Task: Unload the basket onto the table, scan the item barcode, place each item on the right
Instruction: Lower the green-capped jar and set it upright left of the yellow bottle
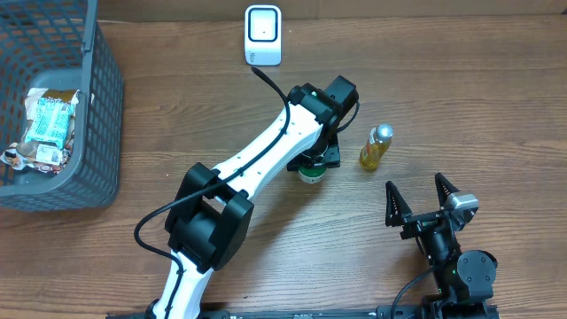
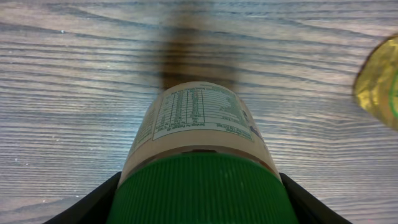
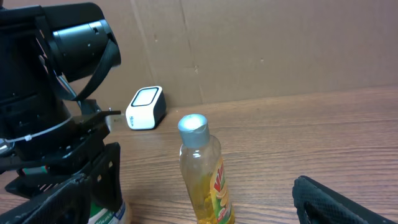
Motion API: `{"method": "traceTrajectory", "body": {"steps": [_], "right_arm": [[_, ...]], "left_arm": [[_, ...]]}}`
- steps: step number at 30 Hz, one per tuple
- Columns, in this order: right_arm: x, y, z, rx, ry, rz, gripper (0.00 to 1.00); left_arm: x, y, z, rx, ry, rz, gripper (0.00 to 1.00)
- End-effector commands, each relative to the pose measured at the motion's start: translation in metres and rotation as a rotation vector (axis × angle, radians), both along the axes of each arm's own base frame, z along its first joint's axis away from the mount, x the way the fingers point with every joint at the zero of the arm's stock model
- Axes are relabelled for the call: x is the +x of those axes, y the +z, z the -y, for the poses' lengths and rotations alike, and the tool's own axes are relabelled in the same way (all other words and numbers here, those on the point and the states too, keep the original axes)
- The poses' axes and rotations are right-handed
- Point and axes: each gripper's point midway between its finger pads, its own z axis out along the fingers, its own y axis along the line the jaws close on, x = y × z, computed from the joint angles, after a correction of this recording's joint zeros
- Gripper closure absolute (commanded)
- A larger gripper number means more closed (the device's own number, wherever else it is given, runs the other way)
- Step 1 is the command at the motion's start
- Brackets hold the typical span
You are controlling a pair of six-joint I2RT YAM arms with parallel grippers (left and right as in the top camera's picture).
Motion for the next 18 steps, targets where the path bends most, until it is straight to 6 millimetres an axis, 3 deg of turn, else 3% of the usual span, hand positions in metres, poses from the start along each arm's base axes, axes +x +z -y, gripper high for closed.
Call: {"method": "traceTrajectory", "body": {"steps": [1,6,9,12,18], "right_arm": [[0.000,-0.002,0.000,0.000,-0.004,0.005,0.00],[0.000,-0.002,0.000,0.000,-0.004,0.005,0.00],[0.000,-0.002,0.000,0.000,-0.004,0.005,0.00],[0.000,-0.002,0.000,0.000,-0.004,0.005,0.00],[0.000,-0.002,0.000,0.000,-0.004,0.005,0.00]], "left_arm": [[-0.003,-0.008,-0.003,0.025,0.009,-0.009,0.55],[-0.003,-0.009,-0.002,0.022,0.008,-0.005,0.35],[-0.003,-0.009,-0.002,0.022,0.007,-0.007,0.07],[-0.004,-0.010,-0.003,0.024,-0.002,-0.009,0.01],[0.002,0.002,-0.003,0.006,-0.073,0.002,0.00]]}}
